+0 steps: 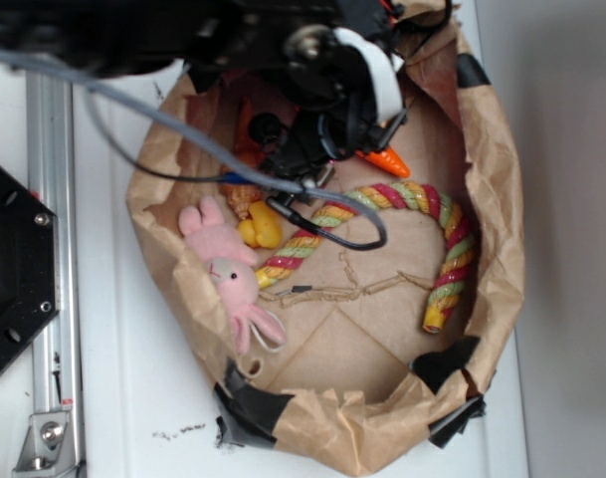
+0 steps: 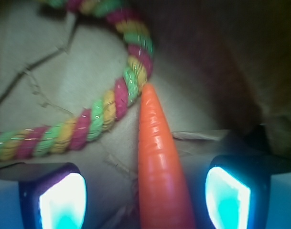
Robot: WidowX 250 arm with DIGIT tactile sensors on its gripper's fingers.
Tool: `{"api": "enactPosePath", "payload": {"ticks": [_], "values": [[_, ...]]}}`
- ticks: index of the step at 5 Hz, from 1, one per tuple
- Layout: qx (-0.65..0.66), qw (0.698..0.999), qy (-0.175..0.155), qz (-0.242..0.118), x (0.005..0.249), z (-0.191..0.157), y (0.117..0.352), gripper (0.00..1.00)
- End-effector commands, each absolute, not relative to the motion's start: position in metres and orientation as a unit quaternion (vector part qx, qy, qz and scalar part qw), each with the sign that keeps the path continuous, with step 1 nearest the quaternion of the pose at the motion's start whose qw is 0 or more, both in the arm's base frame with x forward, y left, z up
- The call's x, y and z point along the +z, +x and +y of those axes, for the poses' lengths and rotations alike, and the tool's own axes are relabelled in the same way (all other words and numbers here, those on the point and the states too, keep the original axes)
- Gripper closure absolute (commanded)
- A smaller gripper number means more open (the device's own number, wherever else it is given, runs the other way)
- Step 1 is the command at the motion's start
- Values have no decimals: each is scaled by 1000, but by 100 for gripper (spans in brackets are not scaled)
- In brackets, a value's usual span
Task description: Grab the carrot.
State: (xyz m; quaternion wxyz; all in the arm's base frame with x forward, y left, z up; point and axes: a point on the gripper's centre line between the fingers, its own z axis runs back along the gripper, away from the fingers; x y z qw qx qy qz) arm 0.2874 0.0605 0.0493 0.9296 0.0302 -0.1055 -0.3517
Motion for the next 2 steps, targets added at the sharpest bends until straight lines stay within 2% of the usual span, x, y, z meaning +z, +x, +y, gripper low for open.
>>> {"api": "enactPosePath", "payload": {"ticks": [1,2], "values": [[-363,929,45,-60,52,81,295,0],[-358,932,38,-33,54,83,294,2]]}}
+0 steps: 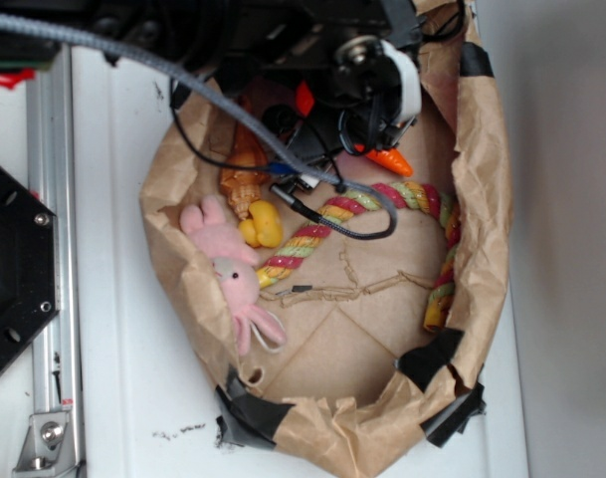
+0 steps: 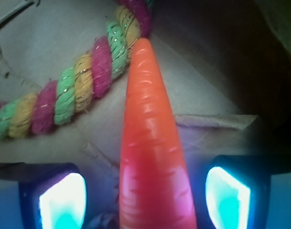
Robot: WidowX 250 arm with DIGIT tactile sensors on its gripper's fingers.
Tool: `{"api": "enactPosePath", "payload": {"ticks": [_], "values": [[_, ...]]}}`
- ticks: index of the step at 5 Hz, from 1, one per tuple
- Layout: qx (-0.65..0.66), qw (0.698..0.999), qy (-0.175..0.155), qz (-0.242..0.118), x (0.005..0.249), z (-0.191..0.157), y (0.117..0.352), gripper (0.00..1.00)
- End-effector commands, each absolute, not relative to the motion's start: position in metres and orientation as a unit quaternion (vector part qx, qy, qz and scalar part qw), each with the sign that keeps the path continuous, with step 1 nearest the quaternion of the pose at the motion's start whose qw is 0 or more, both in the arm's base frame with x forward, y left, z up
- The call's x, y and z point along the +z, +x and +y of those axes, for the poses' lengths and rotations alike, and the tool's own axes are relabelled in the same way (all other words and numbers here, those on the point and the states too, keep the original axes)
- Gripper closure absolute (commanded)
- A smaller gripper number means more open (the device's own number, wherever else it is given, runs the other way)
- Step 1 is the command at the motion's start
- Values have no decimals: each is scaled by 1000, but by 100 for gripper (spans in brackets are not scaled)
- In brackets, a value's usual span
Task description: Grab the carrot.
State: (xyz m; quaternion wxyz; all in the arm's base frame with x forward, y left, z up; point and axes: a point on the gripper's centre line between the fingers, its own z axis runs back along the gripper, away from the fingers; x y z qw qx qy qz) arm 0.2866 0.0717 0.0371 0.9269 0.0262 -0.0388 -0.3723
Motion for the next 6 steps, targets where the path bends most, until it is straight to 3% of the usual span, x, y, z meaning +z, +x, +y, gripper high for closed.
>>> {"api": "enactPosePath", "payload": {"ticks": [1,2,3,5,6], "values": [[-348,936,44,-15,49,82,294,100],[-353,934,51,-10,44,79,293,100],[-343,938,51,-28,50,76,291,100],[-341,938,37,-57,64,71,287,100],[-319,946,23,-54,71,66,290,100]]}}
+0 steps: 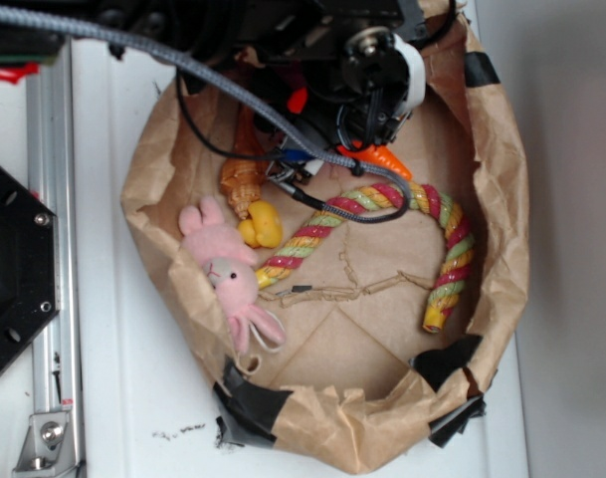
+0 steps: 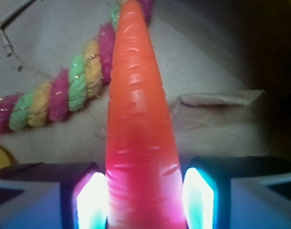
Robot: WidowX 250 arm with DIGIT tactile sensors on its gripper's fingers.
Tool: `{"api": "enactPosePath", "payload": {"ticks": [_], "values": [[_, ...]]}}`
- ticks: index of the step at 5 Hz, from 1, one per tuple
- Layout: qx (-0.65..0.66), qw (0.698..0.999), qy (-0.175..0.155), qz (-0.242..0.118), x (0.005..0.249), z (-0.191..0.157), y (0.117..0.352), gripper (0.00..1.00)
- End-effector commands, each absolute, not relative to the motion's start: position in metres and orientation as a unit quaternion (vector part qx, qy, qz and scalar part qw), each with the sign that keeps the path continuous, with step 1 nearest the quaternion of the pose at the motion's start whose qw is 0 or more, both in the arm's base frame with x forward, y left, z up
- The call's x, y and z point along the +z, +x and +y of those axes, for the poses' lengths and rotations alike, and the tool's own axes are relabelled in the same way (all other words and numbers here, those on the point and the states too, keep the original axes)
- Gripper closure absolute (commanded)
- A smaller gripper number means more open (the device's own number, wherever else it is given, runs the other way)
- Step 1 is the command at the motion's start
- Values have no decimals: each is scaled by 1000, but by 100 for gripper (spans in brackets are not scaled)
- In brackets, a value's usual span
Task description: Grab the carrot.
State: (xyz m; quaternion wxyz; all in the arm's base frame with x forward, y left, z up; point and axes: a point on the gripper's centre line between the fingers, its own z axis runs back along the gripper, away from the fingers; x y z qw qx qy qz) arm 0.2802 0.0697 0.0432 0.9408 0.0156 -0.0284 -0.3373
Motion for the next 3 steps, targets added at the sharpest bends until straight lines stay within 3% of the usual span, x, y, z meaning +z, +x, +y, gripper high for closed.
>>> {"api": "enactPosePath", "payload": {"ticks": [1,2,3], "values": [[-239,968,-29,-72,121,25,281,100],[-175,979,-38,-98,172,-17,271,100],[-137,984,-23,-114,201,-31,273,100]]}}
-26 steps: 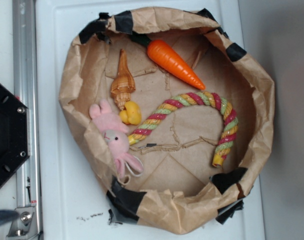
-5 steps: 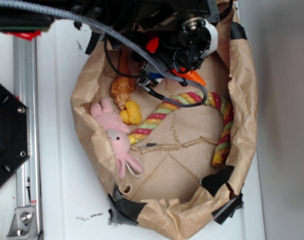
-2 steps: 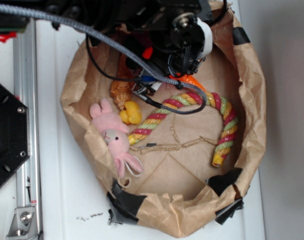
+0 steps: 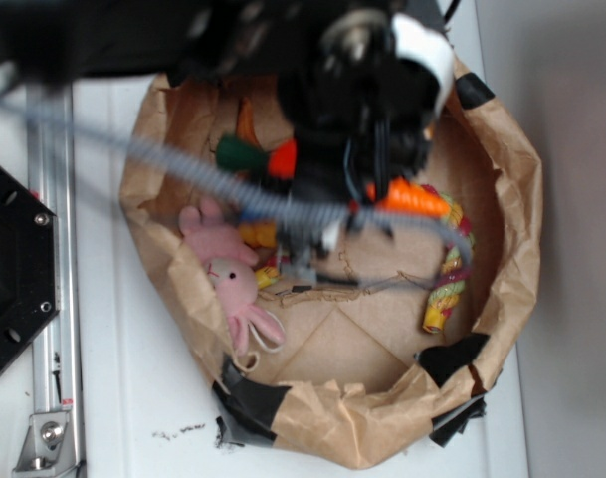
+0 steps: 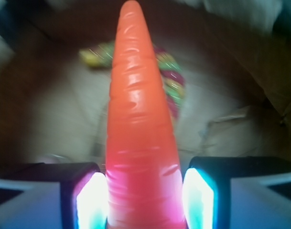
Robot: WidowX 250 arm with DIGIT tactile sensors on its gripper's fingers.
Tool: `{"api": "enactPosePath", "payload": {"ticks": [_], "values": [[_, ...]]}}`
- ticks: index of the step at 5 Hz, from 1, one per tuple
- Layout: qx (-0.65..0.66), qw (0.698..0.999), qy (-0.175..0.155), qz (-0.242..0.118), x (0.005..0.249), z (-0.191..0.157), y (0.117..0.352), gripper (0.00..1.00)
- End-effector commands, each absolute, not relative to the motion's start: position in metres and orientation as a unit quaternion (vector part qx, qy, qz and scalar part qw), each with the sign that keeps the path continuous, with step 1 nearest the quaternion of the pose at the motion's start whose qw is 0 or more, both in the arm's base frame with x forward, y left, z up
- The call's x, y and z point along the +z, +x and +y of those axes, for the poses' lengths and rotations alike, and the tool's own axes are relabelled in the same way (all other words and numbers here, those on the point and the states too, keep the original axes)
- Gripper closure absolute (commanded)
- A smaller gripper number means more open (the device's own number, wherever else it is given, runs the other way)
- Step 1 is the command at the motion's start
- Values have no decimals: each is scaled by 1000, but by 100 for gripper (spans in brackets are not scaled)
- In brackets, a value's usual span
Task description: Grab the carrot.
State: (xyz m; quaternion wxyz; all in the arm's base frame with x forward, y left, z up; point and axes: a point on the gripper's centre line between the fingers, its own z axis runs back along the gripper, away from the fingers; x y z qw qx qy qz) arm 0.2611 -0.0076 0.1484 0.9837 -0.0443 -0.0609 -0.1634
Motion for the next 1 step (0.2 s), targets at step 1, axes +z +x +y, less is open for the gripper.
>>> {"api": "enactPosePath", "payload": {"ticks": [1], "values": [[-113,988,-19,-103,193,-31,279,100]]}}
